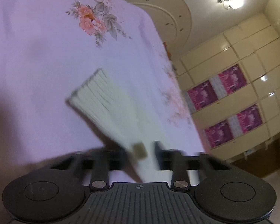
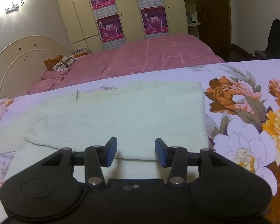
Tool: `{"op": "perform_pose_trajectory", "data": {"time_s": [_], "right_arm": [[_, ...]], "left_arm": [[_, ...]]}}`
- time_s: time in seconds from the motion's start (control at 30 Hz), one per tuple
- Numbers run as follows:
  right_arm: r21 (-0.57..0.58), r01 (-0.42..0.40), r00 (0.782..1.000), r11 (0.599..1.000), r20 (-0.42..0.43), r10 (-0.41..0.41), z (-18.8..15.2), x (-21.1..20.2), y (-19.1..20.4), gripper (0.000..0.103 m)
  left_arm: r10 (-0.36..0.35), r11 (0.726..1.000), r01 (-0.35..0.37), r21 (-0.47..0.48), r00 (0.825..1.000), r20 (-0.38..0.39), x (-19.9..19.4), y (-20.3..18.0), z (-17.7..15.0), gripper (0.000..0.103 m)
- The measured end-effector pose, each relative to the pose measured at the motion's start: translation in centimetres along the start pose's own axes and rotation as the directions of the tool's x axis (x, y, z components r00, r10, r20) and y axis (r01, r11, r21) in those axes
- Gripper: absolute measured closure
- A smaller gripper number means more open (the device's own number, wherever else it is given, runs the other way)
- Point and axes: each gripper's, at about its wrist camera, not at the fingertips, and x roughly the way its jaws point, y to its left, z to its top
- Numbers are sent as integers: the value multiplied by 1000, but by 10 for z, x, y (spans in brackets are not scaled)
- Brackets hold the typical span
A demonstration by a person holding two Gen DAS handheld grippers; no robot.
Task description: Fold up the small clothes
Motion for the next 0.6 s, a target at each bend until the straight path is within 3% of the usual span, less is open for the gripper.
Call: {"op": "perform_pose_trajectory", "data": {"time_s": [0.1, 0.17, 0.23, 0.33, 0.4, 0.53, 0.6], "right_arm": [[-1, 4, 1000, 1000, 4, -4, 1, -1, 2, 58], [2, 10, 1000, 1000, 5, -10, 2, -3, 2, 58], [6, 15, 1000, 1000, 13, -15, 2, -7, -1, 57], [21, 30, 999, 999, 11, -30, 1, -9, -10, 56], [46, 32, 999, 998, 2, -32, -1, -10, -18, 56], [60, 35, 999, 998, 2, -35, -4, -11, -30, 56], [80, 32, 999, 996, 1, -32, -5, -10, -36, 56]], "left_arm": [[-19, 999, 19, 35, 1000, -6, 6, -3, 15, 100], [-98, 990, 90, 111, 993, 68, -10, -25, 26, 100], [-91, 989, 78, 129, 991, 100, -10, -37, 36, 100], [-43, 994, 35, 108, 997, 65, 10, -41, 39, 100], [-61, 988, 57, 146, 998, 25, 16, -54, 27, 100], [-125, 933, 141, 330, 990, -68, 17, -111, -27, 100], [-153, 875, 195, 443, 980, -131, 22, -150, -63, 100]]}}
